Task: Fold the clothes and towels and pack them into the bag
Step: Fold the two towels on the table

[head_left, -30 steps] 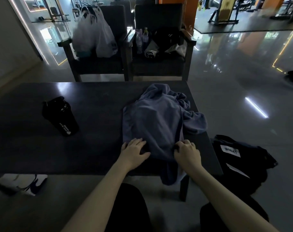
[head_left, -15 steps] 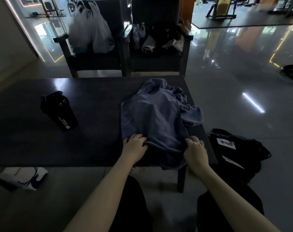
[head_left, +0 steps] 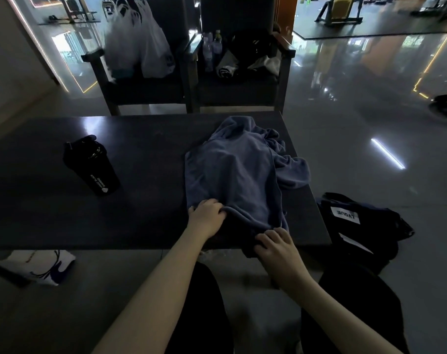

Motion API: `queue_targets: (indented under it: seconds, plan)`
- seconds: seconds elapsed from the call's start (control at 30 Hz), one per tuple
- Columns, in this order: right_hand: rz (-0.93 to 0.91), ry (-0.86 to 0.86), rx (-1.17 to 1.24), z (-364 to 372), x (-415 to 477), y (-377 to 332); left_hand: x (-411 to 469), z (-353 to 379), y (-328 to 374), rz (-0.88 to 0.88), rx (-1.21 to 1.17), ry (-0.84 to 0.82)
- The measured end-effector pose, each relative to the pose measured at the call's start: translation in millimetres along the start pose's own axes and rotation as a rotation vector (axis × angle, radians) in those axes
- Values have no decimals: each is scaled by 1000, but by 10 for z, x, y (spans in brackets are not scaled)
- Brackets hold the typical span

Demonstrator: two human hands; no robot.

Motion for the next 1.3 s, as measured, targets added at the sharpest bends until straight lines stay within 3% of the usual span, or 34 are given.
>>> queue_targets:
  seconds: [0.1,0.23,0.37,0.53,0.67,0.77,0.83,0.93,1.1,1.3]
  plan:
    - [67,43,118,-119,28,67,-2,-26,17,1,7,-12]
    - [293,79,451,-329,50,239,50,-139,-1,-16,16,-12]
    - [506,40,826,-570,98,440,117,-327,-7,-103,59,122]
    - [634,-47,942,-654,189,652,91,-352,-3,-193,123,183]
    - [793,114,1019,-643,265,700,-145,-293,60,-170,77,419]
    - [862,179,1050,-632,349,713,-312,-129,217,-13,-48,230]
    - [883,200,1057,-620,408,701,-353,18,376,48,-26,84]
    - [846,232,1066,-633,478,662,-299,185,634,-6,-128,-35]
    - [760,285,1009,-764,526,677,-248,314,936,-168,-403,133]
    - [696,248,959,-772,556,754,-240,239,1049,-324,-473,234]
Point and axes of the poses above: each hand's wrist, its own x-axis towards the middle knuckle, its own z-axis out of the palm, y = z × x, the point moved 2 cm from there along x, towards the middle knuckle, and after that the axes turned 4 degrees about y, right-handed, at the moved point
